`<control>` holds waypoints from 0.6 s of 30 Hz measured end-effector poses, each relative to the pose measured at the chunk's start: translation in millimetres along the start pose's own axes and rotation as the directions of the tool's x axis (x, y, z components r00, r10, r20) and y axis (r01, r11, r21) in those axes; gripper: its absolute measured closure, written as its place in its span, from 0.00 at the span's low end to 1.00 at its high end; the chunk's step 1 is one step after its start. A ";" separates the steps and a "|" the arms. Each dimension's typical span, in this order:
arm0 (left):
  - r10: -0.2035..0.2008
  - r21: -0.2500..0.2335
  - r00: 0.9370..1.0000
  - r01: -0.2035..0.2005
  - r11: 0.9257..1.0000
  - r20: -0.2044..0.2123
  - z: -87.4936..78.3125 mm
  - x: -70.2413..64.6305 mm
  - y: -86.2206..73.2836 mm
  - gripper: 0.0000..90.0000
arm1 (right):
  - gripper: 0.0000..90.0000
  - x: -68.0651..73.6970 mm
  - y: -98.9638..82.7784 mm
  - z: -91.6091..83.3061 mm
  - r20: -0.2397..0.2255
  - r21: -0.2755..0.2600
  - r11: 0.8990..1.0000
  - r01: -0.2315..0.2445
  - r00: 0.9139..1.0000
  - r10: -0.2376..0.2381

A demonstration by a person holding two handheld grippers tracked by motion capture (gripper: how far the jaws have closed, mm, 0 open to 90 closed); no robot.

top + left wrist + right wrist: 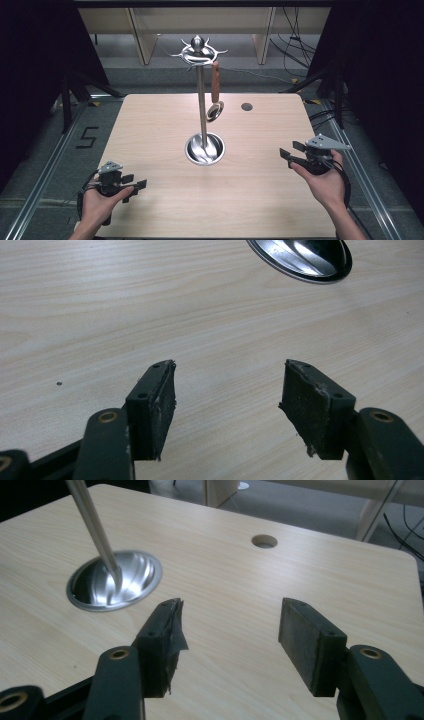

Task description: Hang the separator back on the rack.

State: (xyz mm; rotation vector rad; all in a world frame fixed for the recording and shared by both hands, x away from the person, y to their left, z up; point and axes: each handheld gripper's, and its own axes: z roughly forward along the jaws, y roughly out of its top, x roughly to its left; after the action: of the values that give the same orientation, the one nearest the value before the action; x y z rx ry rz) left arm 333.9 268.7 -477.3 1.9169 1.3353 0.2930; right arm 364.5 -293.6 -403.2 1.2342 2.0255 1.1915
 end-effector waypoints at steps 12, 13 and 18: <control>0.024 -0.017 1.000 -0.024 1.000 0.008 -0.1 -0.6 1.3 0.42 | 0.49 -32.3 -43.4 1.4 0.101 0.065 0.995 -0.069 0.993 0.063; -0.007 -0.046 1.000 0.008 0.999 0.016 1.9 -3.0 1.3 0.42 | 0.49 -34.5 -46.3 1.2 0.108 0.071 0.993 -0.099 0.990 0.091; 0.035 -0.010 0.999 -0.035 0.999 0.020 -0.5 -0.8 2.0 0.42 | 0.49 -46.8 -53.4 2.3 0.131 0.074 0.993 -0.088 0.988 0.078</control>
State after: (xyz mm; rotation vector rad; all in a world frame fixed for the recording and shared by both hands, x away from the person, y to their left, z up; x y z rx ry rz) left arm 334.7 267.9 -475.4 1.9314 1.2864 0.2964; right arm 364.0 -345.1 -452.2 1.4092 1.9604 1.0494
